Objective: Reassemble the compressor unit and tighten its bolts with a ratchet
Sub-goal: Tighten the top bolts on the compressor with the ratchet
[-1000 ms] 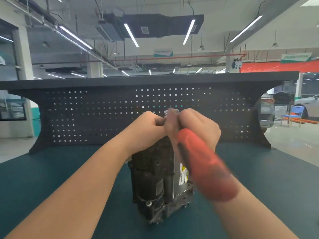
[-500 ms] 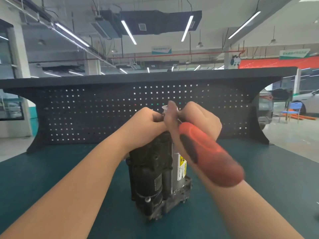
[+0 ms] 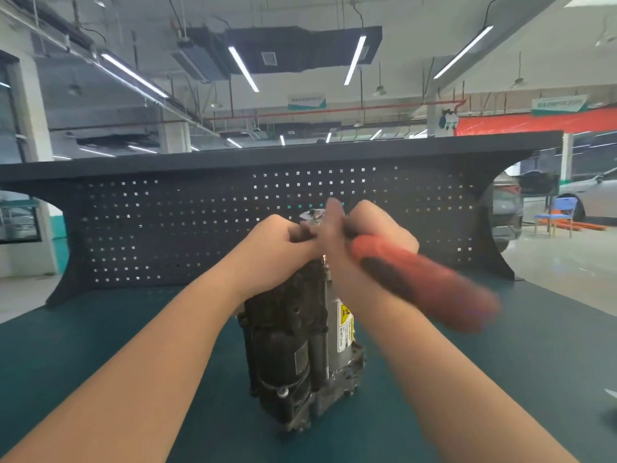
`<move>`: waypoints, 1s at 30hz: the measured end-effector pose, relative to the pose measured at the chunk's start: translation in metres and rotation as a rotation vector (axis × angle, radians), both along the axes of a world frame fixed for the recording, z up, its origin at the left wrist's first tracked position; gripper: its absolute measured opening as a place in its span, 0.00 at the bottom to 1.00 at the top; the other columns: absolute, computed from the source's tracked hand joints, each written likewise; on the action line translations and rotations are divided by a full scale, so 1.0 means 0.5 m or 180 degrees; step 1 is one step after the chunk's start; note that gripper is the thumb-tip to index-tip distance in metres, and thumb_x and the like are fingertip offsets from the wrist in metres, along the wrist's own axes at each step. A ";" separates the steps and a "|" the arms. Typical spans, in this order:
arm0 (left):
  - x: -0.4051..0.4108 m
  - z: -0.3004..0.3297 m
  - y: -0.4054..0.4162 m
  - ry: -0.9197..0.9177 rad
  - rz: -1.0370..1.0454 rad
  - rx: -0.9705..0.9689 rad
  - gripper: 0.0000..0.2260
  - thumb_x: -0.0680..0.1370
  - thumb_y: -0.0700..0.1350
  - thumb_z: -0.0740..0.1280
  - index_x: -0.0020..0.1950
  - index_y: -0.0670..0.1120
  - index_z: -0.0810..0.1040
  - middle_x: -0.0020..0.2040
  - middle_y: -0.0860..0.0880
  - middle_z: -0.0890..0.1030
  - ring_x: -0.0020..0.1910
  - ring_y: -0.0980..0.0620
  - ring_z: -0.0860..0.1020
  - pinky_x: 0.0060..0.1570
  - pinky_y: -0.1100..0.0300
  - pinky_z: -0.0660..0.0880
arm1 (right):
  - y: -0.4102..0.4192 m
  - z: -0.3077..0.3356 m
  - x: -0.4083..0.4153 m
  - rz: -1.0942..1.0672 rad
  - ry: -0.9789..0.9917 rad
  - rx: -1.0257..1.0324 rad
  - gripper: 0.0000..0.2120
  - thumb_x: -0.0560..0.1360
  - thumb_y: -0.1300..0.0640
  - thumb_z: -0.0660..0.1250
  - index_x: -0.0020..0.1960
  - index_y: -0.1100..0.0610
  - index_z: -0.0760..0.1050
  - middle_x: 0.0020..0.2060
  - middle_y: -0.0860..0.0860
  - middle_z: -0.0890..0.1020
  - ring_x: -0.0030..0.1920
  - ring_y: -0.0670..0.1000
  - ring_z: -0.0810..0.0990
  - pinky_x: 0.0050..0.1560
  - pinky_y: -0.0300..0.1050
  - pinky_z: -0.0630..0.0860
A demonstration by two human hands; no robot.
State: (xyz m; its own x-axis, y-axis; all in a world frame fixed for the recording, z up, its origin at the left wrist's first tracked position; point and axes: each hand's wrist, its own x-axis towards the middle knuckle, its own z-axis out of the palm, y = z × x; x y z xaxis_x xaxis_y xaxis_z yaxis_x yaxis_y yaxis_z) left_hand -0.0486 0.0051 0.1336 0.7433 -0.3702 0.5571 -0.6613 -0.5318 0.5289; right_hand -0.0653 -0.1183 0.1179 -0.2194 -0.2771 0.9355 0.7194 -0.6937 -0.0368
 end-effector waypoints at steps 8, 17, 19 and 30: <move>0.015 0.000 0.001 0.0120 -0.0071 -0.0081 0.15 0.72 0.62 0.70 0.42 0.52 0.87 0.38 0.55 0.86 0.41 0.58 0.83 0.51 0.61 0.77 | -0.045 0.023 0.016 0.3319 0.1383 0.1757 0.15 0.75 0.59 0.67 0.33 0.52 0.64 0.21 0.46 0.66 0.20 0.44 0.64 0.23 0.35 0.63; 0.010 -0.003 -0.003 0.0017 0.0025 -0.0050 0.28 0.73 0.63 0.67 0.42 0.35 0.81 0.28 0.48 0.67 0.28 0.54 0.64 0.32 0.63 0.63 | -0.034 0.005 0.019 0.1986 0.0880 0.1304 0.14 0.73 0.53 0.64 0.30 0.48 0.67 0.21 0.43 0.65 0.23 0.43 0.64 0.27 0.32 0.63; 0.012 -0.004 -0.004 0.0013 -0.0008 -0.0026 0.29 0.74 0.62 0.66 0.46 0.33 0.81 0.30 0.44 0.69 0.31 0.52 0.65 0.36 0.58 0.66 | -0.056 0.015 0.035 0.3784 0.1580 0.2356 0.13 0.75 0.57 0.65 0.33 0.49 0.68 0.20 0.44 0.65 0.20 0.45 0.63 0.24 0.37 0.62; -0.013 -0.003 -0.017 -0.0184 -0.0368 -0.0488 0.13 0.67 0.65 0.66 0.27 0.61 0.80 0.22 0.61 0.73 0.24 0.66 0.70 0.27 0.75 0.64 | -0.012 0.010 -0.007 0.0423 0.0778 -0.0463 0.29 0.70 0.65 0.68 0.28 0.45 0.51 0.21 0.43 0.52 0.19 0.46 0.56 0.21 0.29 0.59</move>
State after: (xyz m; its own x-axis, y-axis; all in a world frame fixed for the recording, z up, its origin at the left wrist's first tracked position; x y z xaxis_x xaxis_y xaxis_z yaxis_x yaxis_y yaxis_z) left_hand -0.0552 -0.0033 0.1323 0.6659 -0.3589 0.6540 -0.7450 -0.3667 0.5572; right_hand -0.0686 -0.1243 0.1231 0.0462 -0.1476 0.9880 0.7862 -0.6047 -0.1271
